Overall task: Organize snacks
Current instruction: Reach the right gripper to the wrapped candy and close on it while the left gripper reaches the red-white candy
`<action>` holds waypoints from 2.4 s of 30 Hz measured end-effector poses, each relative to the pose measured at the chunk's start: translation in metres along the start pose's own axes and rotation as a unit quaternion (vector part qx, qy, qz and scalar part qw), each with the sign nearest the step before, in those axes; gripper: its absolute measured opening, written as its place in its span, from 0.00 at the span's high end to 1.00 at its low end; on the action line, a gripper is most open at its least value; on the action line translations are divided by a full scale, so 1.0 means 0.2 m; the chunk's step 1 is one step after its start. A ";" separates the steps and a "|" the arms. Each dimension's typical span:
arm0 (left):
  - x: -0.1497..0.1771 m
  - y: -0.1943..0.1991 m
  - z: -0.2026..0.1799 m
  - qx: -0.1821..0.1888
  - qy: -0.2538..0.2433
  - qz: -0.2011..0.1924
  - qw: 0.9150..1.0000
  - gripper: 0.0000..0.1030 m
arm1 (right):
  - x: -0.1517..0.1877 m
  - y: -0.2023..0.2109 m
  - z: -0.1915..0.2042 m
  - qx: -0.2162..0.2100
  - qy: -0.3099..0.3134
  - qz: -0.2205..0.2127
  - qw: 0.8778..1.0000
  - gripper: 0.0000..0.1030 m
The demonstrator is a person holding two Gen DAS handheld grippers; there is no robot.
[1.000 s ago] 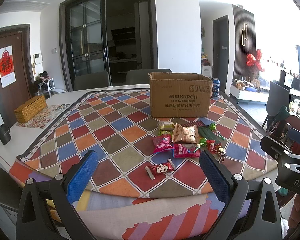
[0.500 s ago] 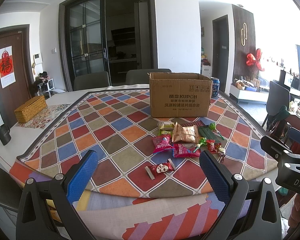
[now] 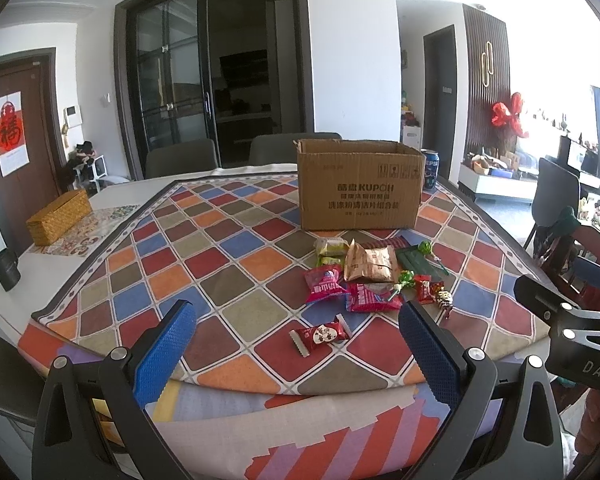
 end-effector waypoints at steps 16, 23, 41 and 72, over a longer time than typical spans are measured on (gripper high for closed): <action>0.13 -0.34 -0.03 0.012 -0.012 0.098 0.995 0.06 | 0.15 -0.34 0.03 -0.036 0.004 0.095 0.995 0.01; 0.22 -0.52 -0.08 0.026 -0.022 0.159 0.987 0.14 | 0.23 -0.53 0.04 -0.044 0.001 0.150 0.988 0.01; 0.35 -0.82 -0.17 0.067 -0.019 0.254 0.965 0.30 | 0.32 -0.84 0.00 -0.049 -0.017 0.217 0.975 0.15; 0.29 -0.91 -0.32 0.095 -0.045 0.256 0.961 0.52 | 0.30 -1.00 -0.13 -0.053 -0.052 0.217 0.973 0.66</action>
Point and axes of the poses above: each gripper's, at about its wrist camera, not at the fingertips, and y roughly against the way its jaws point, z to its left, x to its underside, the point moved 9 cm from there along -y, roughly the way its jaws point, and after that the axes turned 5 degrees about -x, right-handed, at the moved point
